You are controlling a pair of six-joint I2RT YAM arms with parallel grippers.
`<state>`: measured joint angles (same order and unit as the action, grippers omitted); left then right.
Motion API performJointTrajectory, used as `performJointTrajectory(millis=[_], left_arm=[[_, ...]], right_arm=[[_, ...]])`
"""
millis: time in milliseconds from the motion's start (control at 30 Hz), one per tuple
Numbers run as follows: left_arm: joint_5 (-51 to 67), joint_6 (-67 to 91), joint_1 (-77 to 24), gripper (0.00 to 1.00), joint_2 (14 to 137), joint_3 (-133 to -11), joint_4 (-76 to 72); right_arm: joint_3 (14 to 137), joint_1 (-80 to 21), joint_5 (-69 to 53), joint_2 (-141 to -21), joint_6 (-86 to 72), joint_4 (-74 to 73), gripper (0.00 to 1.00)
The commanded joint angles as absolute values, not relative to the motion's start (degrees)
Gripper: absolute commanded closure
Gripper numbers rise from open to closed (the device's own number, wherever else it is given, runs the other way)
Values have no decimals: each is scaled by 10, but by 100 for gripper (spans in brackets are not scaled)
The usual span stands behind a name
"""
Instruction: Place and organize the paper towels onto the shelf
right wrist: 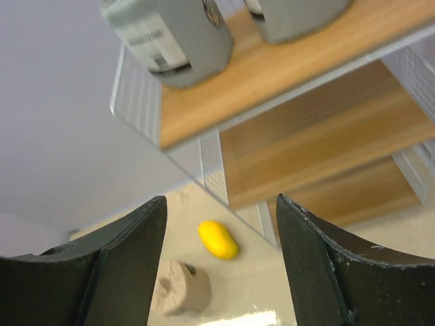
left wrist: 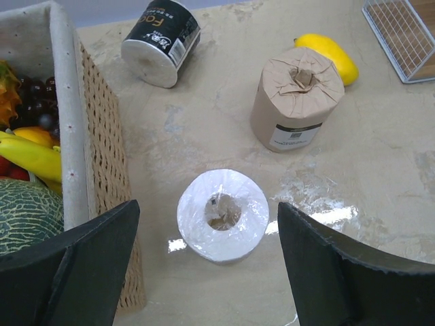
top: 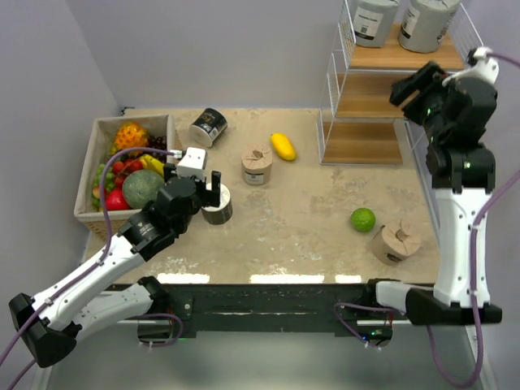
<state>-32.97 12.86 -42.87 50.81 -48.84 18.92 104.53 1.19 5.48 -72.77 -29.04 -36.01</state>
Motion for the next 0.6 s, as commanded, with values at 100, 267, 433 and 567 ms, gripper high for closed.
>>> performJointTrajectory(millis=[100, 267, 433, 567], left_arm=[[-337, 134, -431, 12, 486, -489, 163], [-332, 134, -431, 12, 483, -490, 163], [-330, 133, -431, 12, 483, -490, 163], [-330, 131, -431, 12, 480, -489, 162]], right_arm=[[825, 13, 44, -599, -278, -425, 29], [759, 12, -37, -596, -277, -424, 32], [691, -56, -3, -596, -345, -362, 32], [660, -169, 36, -629, -386, -269, 29]])
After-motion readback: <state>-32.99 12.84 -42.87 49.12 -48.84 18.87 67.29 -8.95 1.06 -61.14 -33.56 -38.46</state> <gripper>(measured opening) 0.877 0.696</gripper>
